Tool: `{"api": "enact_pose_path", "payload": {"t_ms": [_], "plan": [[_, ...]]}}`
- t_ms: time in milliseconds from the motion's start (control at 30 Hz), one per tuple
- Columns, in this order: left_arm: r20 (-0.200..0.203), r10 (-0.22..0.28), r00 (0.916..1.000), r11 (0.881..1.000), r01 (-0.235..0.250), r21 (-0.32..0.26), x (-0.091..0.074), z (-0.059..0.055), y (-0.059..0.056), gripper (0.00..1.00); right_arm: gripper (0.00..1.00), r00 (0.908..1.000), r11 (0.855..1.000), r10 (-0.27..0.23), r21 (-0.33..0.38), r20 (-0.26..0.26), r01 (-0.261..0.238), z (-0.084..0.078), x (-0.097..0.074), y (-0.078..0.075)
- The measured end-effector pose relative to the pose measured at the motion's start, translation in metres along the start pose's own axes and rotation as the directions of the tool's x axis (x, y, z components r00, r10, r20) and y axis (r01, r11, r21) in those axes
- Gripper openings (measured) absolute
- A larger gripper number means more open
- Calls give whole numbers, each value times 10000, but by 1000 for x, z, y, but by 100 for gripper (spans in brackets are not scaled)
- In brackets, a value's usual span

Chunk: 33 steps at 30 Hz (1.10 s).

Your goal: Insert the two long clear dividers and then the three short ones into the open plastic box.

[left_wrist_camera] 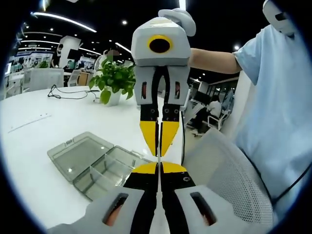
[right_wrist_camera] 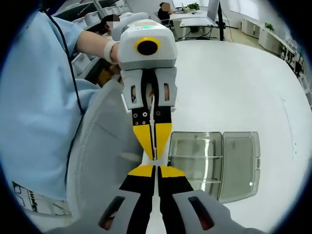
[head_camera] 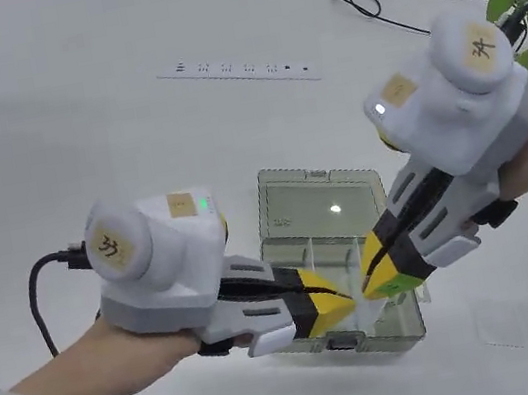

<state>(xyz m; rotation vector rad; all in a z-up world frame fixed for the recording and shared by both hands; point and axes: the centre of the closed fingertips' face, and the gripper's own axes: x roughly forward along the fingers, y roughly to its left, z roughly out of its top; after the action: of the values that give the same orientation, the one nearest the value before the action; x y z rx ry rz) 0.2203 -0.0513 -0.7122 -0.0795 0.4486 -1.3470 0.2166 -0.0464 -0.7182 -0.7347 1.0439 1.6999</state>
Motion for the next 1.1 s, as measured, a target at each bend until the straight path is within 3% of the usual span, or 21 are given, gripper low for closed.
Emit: {"api": "enact_pose_path", "payload": {"t_ms": [133,633,900,1100], "plan": [[-47,-14,10000,10000,14,60,0,-1,-1,0,2,9998,9999,159,20,-145,-159,0,2,3],[-149,458,9988,9989,-456,131,-8,-9,4,0,2,9937,9995,-308,-68,-1077,302,9,9,-1],[4,935,9956,9950,-934,-351,-16,-14,11,0,2,9919,9988,-434,-254,-1190,407,11,13,-8],[-90,1394,9902,9894,-1396,-396,-25,-19,20,11,2,9917,9977,-667,-159,-1103,653,12,11,-13]]}}
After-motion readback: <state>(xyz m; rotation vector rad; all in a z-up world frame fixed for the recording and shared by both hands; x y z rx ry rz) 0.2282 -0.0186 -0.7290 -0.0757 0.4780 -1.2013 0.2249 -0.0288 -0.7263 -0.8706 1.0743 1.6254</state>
